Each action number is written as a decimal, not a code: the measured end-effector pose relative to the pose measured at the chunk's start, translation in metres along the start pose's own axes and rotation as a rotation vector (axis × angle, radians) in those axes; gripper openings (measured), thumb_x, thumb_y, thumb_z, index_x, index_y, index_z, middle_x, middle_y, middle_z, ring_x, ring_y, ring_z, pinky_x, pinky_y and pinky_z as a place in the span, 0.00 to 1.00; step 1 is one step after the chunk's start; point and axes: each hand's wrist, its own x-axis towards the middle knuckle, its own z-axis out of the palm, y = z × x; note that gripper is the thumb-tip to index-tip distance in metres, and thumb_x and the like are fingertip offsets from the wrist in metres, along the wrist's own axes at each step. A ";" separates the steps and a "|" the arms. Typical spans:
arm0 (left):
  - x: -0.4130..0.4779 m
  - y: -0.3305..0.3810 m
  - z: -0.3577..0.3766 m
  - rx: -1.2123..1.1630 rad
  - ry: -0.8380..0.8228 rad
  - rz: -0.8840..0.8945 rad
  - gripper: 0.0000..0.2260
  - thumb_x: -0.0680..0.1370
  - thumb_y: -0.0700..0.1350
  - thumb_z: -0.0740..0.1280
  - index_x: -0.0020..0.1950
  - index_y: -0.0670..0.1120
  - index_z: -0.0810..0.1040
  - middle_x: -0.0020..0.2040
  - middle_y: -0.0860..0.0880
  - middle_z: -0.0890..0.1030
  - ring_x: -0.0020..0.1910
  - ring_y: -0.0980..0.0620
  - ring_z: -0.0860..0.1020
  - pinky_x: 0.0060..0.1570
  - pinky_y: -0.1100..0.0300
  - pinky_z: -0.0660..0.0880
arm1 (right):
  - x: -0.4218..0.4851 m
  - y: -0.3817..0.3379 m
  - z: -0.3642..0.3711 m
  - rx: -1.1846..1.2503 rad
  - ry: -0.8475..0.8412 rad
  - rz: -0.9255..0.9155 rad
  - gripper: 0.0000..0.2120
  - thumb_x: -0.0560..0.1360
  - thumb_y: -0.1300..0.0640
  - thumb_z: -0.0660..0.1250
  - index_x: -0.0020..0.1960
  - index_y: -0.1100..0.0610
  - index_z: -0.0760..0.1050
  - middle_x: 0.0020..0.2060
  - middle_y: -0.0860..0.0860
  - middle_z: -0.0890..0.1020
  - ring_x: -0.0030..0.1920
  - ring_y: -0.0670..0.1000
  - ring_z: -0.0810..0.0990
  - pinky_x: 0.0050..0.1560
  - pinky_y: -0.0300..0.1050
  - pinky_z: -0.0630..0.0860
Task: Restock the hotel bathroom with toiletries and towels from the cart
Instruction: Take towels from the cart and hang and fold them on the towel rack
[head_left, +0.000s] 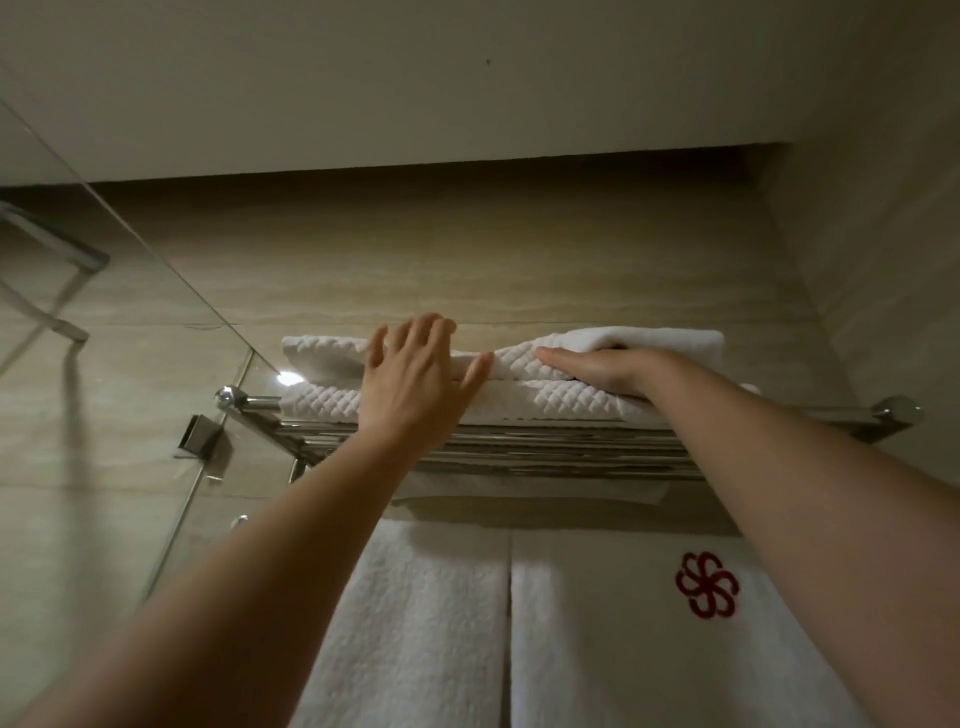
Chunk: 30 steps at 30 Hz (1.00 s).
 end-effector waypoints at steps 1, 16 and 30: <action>0.003 -0.001 -0.001 0.030 -0.083 0.022 0.32 0.74 0.68 0.43 0.61 0.47 0.71 0.62 0.46 0.75 0.63 0.49 0.70 0.72 0.48 0.51 | -0.001 0.000 0.000 -0.003 -0.003 -0.002 0.46 0.68 0.25 0.54 0.76 0.52 0.51 0.76 0.56 0.53 0.73 0.60 0.57 0.68 0.56 0.58; -0.013 -0.007 0.009 0.202 0.022 -0.037 0.30 0.72 0.67 0.44 0.58 0.46 0.68 0.53 0.42 0.72 0.51 0.44 0.70 0.52 0.48 0.66 | -0.014 0.021 -0.035 0.920 0.236 0.028 0.26 0.74 0.52 0.68 0.67 0.61 0.65 0.56 0.61 0.76 0.51 0.58 0.80 0.54 0.53 0.79; -0.020 0.003 0.007 0.059 0.083 -0.017 0.25 0.76 0.61 0.46 0.50 0.42 0.70 0.49 0.40 0.76 0.49 0.41 0.74 0.60 0.43 0.64 | -0.040 0.073 -0.028 -0.177 0.834 -0.079 0.13 0.79 0.54 0.55 0.53 0.55 0.78 0.49 0.55 0.78 0.47 0.53 0.73 0.42 0.44 0.69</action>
